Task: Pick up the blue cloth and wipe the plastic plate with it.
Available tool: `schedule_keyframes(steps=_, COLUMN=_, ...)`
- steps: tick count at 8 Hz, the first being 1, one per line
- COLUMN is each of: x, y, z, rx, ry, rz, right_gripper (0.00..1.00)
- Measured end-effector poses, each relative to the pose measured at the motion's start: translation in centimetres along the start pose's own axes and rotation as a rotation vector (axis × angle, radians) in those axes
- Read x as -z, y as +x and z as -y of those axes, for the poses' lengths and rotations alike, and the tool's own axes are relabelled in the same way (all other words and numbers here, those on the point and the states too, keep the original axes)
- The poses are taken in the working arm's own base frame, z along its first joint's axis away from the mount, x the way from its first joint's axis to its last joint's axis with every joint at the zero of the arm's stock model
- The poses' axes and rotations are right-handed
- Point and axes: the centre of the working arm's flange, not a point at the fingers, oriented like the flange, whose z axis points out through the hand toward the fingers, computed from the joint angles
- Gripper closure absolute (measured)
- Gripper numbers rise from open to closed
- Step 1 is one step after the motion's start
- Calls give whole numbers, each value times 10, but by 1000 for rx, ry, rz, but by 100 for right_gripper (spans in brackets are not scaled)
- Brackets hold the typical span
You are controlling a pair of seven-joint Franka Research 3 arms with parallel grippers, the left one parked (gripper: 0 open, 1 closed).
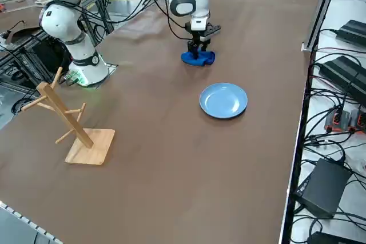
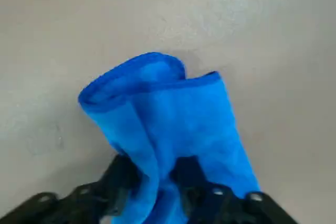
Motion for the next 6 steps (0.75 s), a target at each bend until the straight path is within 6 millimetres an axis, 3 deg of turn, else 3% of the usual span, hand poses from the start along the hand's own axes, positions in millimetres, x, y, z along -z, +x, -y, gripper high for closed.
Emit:
schedule_keyframes(steps=2, x=4, y=1, z=-1, rx=-3, ry=-2, rz=-1, right_gripper=88)
schedule_keyframes(steps=6, x=5, y=9, z=-4, rx=4, ry=5, rz=-5, right_gripper=89)
